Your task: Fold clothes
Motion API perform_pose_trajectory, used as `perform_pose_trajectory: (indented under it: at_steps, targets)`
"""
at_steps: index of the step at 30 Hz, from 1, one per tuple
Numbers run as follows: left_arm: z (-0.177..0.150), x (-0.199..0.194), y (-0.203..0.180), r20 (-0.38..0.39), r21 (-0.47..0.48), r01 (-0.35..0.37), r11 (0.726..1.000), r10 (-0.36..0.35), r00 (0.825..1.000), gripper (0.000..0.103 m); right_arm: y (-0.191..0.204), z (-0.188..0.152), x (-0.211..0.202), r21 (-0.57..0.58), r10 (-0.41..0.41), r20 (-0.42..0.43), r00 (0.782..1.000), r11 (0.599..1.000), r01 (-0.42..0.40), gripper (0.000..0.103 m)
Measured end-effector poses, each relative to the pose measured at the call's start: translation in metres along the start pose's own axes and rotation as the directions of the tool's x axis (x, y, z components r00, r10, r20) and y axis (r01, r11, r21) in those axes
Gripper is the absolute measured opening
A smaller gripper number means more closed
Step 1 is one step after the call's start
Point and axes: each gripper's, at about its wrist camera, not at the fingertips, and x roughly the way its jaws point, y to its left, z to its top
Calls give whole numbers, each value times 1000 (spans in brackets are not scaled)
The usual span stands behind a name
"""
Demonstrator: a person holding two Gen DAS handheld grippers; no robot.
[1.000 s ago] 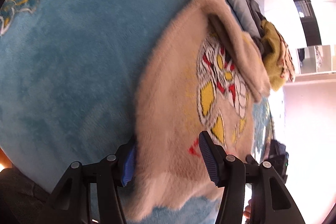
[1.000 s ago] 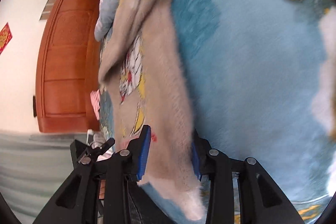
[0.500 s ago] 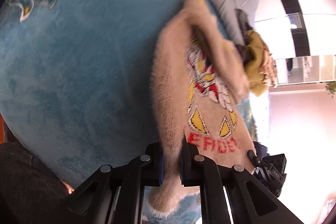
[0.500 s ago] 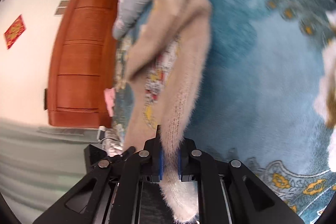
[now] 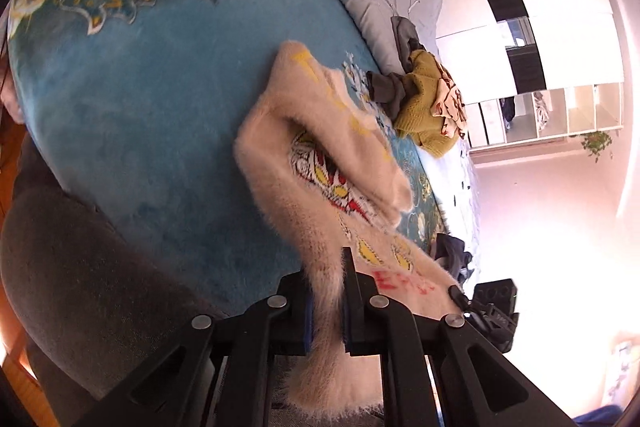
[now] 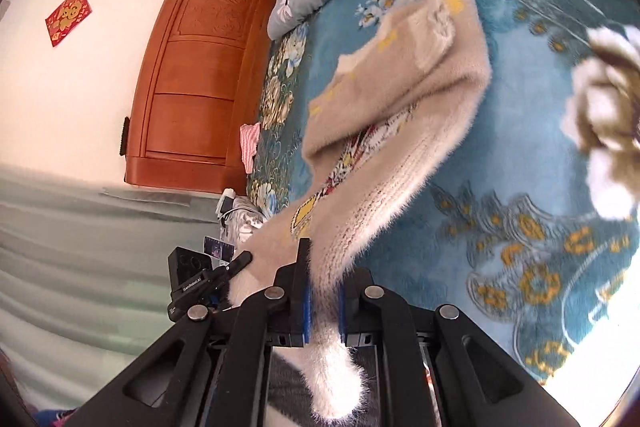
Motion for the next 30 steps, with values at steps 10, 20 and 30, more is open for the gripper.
perform_pose_trajectory:
  at_steps: [10, 20, 30]
  targets:
    - [87, 56, -49, 72, 33, -5, 999, 3, 997, 11, -18, 66, 13, 106, 64, 117, 991, 991, -77, 10]
    - [158, 137, -26, 53, -120, -70, 990, 77, 996, 12, -63, 124, 37, 250, 2, 182, 983, 967, -49, 13]
    - [176, 161, -2, 43, -289, -30, 957, 45, 998, 32, -107, 138, 62, 431, 62, 272, 960, 884, -179, 14]
